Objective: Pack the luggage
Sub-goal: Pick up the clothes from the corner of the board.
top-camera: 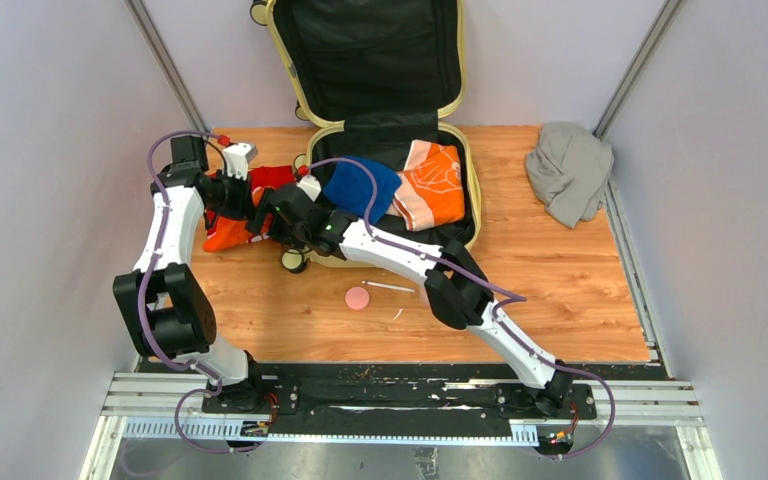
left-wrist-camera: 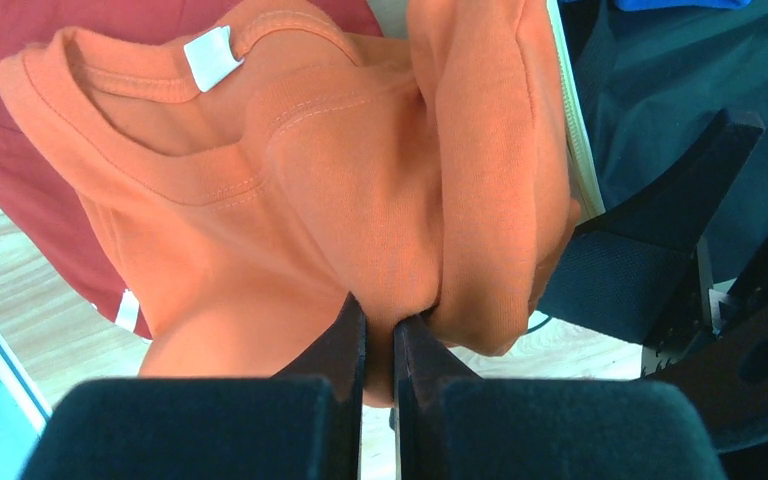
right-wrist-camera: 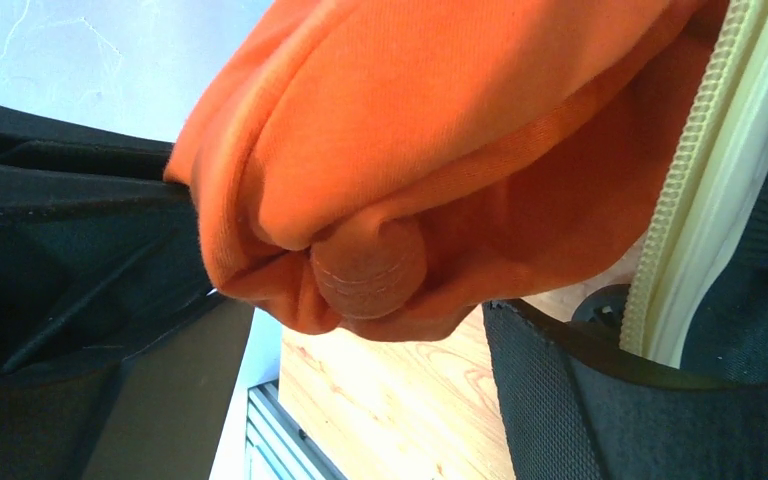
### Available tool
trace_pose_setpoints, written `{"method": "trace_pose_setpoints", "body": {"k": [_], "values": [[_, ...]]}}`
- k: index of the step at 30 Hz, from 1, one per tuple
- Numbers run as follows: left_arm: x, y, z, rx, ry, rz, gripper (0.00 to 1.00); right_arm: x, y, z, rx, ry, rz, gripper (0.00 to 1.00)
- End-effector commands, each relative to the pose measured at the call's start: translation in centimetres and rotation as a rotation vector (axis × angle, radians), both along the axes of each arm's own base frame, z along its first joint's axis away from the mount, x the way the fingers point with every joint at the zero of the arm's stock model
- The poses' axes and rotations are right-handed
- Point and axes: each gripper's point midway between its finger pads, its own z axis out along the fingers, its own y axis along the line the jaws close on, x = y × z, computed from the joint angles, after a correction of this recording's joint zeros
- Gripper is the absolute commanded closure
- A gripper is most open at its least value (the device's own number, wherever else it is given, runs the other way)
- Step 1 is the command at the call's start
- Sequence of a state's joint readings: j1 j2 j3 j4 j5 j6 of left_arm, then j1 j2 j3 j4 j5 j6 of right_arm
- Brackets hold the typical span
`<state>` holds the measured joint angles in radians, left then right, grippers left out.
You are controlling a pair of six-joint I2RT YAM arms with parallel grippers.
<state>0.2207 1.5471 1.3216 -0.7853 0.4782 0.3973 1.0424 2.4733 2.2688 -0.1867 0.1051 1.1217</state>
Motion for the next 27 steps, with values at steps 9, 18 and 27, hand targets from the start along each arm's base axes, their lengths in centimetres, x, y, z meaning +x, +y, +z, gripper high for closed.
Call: {"method": "trace_pose_setpoints", "body": {"k": [9,18,27], "values": [[-4.1,-2.6,0.0,-0.116,0.154,-0.073,0.36,7.6,-2.1,-2.2,-0.014,-0.130,-0.151,0.56],[-3.3,1.6,4.9,-0.062,0.016,0.030,0.14,7.8,-2.9,-3.2,-0.016,-0.089,-0.122,1.00],[-3.3,5.5,6.4,-0.012,-0.029,0.144,0.06,5.7,0.8,5.0,0.122,-0.248,0.222,1.00]]}}
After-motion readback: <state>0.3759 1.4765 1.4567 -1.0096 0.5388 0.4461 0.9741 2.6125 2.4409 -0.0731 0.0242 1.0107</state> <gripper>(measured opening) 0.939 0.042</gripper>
